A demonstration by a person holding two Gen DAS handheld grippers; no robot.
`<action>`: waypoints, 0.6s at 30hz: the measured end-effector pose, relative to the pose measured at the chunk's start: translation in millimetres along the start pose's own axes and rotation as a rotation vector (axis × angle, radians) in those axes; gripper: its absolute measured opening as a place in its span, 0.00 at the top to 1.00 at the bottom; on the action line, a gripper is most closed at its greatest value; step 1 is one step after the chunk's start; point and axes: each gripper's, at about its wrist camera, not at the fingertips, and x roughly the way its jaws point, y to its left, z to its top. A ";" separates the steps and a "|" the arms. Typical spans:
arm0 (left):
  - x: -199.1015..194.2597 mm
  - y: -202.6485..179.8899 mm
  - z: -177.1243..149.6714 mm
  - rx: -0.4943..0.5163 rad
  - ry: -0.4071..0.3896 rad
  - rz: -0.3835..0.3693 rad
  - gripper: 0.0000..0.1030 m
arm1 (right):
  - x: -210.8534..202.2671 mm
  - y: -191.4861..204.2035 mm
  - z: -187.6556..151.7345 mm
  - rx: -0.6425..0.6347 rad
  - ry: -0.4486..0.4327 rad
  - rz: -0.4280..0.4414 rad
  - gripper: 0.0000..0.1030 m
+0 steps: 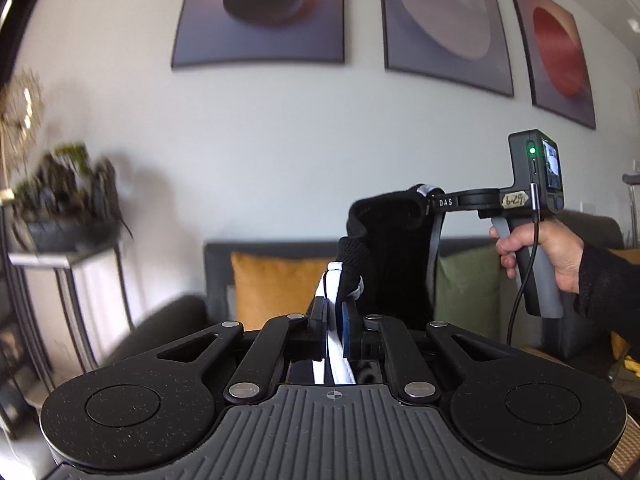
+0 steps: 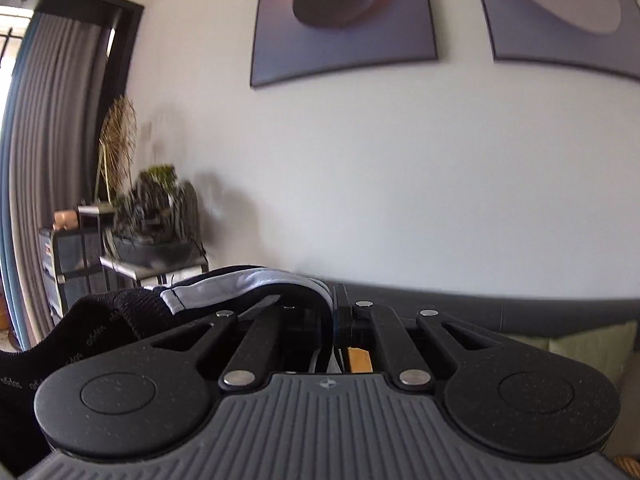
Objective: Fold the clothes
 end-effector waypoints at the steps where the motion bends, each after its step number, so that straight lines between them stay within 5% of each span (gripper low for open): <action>1: 14.5 -2.9 -13.5 -0.012 0.033 -0.021 0.97 | 7.6 -8.8 -11.4 0.004 0.027 -0.009 0.94; 12: 165.5 -91.1 -158.8 -0.105 0.358 -0.311 0.97 | 50.2 -152.9 -229.1 0.094 0.426 -0.247 0.94; 18: 215.3 -140.5 -234.6 -0.088 0.543 -0.387 0.99 | 43.5 -205.3 -328.3 0.174 0.610 -0.355 0.93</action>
